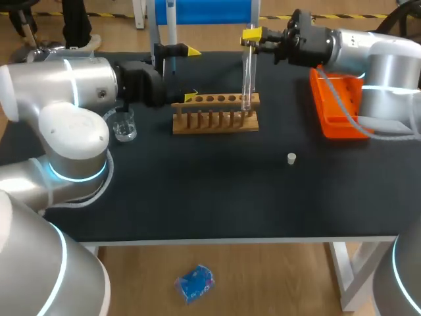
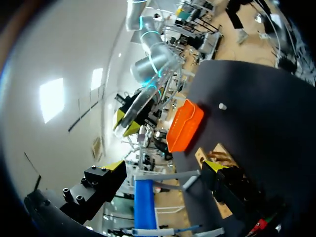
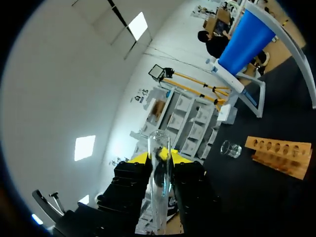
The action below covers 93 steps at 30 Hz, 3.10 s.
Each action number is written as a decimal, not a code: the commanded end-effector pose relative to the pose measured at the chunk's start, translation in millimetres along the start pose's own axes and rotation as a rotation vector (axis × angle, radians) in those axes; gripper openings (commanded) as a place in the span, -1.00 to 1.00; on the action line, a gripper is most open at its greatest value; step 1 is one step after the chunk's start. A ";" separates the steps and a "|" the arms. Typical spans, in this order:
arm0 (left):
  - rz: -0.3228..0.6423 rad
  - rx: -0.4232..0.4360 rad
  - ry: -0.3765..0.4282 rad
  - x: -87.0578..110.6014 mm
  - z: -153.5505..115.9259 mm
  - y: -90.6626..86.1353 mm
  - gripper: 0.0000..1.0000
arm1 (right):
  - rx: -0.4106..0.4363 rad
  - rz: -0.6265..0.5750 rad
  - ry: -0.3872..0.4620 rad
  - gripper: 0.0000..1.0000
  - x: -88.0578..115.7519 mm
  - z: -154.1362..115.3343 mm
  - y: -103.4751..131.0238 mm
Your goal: Invert the test tube, pick up the pipette, mount the tip to pipette, aspirate from beaker and dispense into the tube, eject the tip, return the pipette, and cap with the stopper.
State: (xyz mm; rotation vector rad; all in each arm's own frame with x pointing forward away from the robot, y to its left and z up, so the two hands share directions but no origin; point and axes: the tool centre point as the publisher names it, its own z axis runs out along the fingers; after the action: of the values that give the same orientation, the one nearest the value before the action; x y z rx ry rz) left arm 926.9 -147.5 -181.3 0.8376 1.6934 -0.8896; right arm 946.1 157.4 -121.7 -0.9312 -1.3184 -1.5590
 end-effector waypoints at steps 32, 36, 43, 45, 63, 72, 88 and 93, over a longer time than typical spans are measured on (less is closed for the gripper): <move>0.486 0.238 -0.240 6.2 19.2 -72.5 1.00 | 0.042 0.314 -0.154 -1.00 -64.3 0.6 -4.8; 0.410 0.295 -0.225 17.2 28.6 -83.9 1.00 | 0.049 0.300 -0.145 -1.00 -71.9 3.5 -5.2; 0.397 0.341 -0.202 29.0 48.3 -92.7 1.00 | 0.057 0.302 -0.136 -1.00 -83.5 6.7 -7.2; 0.418 0.346 -0.192 30.3 53.9 -92.3 1.00 | 0.060 0.309 -0.133 -1.00 -86.0 8.8 -8.3; 0.395 0.343 -0.184 36.3 74.4 -77.3 1.00 | 0.087 0.316 -0.123 -1.00 -98.6 20.8 -11.5; 0.393 0.340 -0.173 36.2 74.3 -74.5 0.50 | 0.092 0.318 -0.128 -1.00 -100.2 19.6 -12.9; 0.368 0.355 -0.150 37.5 76.1 -79.6 -0.01 | 0.090 0.307 -0.136 -1.00 -102.8 18.0 -13.6; 0.361 0.355 -0.150 38.1 76.9 -80.2 -0.02 | 0.087 0.306 -0.137 -1.00 -102.9 18.0 -14.3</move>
State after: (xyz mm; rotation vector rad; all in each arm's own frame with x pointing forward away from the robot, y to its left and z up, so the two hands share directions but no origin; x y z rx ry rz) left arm 882.8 -247.0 -222.4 1.2353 1.2155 -0.9869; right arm 968.5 191.1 -218.6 -1.1434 -1.2577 -1.2118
